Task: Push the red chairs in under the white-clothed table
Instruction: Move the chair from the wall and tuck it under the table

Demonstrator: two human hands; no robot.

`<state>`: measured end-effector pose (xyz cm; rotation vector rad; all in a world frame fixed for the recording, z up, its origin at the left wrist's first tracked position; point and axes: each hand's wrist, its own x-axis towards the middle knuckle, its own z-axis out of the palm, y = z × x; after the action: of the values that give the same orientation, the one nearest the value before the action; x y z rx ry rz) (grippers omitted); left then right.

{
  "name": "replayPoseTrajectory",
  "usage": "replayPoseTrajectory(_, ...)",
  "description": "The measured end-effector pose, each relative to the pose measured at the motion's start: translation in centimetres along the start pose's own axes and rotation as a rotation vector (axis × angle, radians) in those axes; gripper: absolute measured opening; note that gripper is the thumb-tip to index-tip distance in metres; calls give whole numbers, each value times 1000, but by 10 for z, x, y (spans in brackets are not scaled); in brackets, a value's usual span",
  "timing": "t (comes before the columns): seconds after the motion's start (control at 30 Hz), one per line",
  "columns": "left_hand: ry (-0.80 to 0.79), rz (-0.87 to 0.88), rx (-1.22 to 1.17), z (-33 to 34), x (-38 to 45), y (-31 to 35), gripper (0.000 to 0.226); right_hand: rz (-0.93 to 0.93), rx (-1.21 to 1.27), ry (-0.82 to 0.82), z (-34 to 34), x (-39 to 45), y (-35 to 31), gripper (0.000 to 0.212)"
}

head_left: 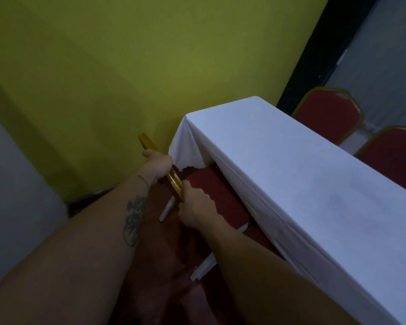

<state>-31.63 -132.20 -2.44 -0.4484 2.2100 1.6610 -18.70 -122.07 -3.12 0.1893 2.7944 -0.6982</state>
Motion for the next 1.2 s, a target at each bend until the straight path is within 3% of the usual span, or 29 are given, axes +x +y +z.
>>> replayPoseTrajectory(0.33,8,34,4,2,37,13,100,-18,109,43,-1,37,-5,57)
replayPoseTrajectory(0.57,-22,71,60,-5,19,8,75,27,186,-11,-1,28,3,73)
replayPoseTrajectory(0.7,-44,104,35,-6,0,-3,60,109,105,-75,-4,6,6,71)
replayPoseTrajectory(0.87,-168,58,-106,10,-22,-30,85,284,-310,-294,-5,-38,43,53)
replayPoseTrajectory(0.93,-201,-26,-164,15,-26,-31,79,319,-446,-345,-5,-57,58,54)
replayPoseTrajectory(1.03,-292,-169,-196,24,-37,-31,43,202,-581,-189,-3,-78,68,38)
replayPoseTrajectory(1.1,-310,-188,-165,29,-41,-33,32,117,-596,-66,-2,-82,70,27)
replayPoseTrajectory(1.2,-280,-170,-185,37,-38,-37,24,93,-582,-2,-4,-79,69,30)
